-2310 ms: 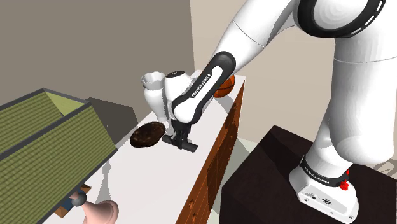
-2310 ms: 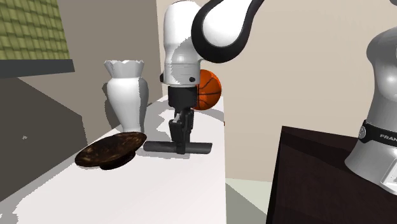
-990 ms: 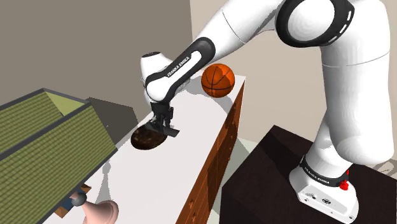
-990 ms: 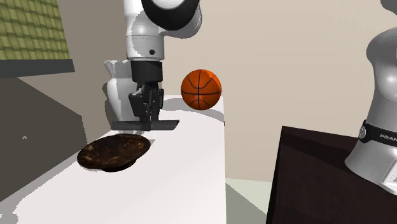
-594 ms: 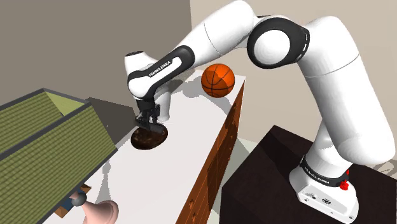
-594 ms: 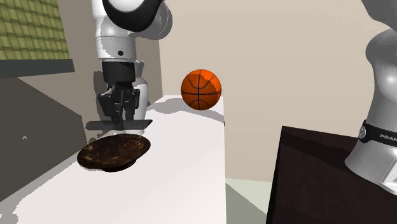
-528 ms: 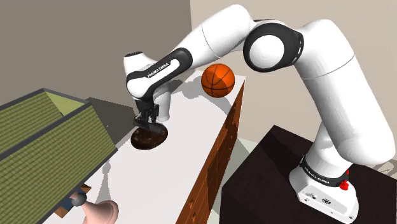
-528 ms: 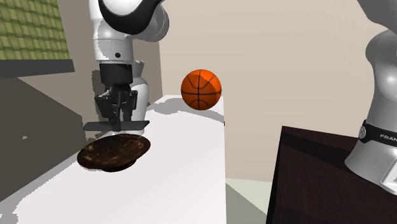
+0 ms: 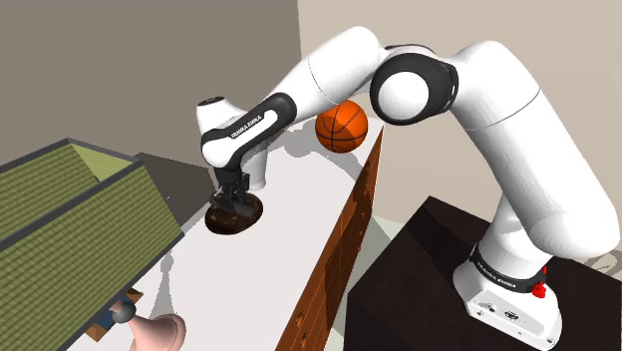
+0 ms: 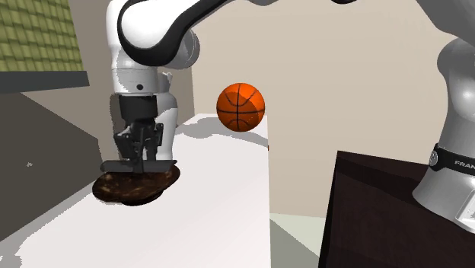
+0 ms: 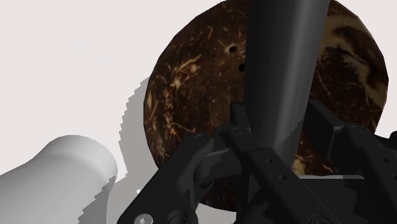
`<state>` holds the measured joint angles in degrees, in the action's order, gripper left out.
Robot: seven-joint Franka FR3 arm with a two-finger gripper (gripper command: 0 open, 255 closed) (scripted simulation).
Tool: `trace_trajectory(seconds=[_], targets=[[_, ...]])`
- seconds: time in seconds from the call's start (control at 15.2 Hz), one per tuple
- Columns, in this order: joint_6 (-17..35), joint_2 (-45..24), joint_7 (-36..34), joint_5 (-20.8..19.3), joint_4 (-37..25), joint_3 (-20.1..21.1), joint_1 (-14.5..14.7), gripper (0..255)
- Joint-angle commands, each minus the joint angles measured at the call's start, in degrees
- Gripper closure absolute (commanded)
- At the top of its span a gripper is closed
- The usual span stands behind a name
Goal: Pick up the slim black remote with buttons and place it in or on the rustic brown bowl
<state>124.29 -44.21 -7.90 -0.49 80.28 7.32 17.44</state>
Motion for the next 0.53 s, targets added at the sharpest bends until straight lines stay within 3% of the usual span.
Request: trace_trajectory(seconds=[0.0, 0.46], targets=[[1.1, -0.7, 0.0, -0.1, 0.3, 0.0, 0.1, 255], [1.8, -1.4, 0.0, -0.1, 0.3, -0.1, 0.1, 255]])
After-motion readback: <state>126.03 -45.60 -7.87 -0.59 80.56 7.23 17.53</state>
